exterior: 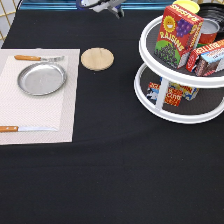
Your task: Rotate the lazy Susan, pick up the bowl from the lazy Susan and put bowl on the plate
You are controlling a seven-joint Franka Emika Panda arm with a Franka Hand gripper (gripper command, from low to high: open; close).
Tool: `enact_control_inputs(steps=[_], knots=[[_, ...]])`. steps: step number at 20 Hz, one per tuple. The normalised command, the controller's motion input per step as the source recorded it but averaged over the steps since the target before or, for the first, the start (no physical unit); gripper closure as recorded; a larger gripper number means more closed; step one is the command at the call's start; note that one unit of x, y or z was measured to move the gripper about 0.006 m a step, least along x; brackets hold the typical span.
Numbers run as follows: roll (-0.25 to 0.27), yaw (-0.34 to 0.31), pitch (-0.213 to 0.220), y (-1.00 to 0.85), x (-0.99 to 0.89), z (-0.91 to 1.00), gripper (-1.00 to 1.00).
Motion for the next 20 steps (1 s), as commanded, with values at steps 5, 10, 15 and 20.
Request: enact_control_inputs(steps=[5,10,15,20], knots=[[-0.006,0.052,0.061,0.29,0.48,-0.09,-1.00],[0.018,0.025,0.042,0.05,0.31,-0.19,-1.00],[0.022,0.012,0.020,0.04,0.27,-0.27,-1.00],[0.044,0.008,0.003,0.01,0.17,-0.24,-1.00]])
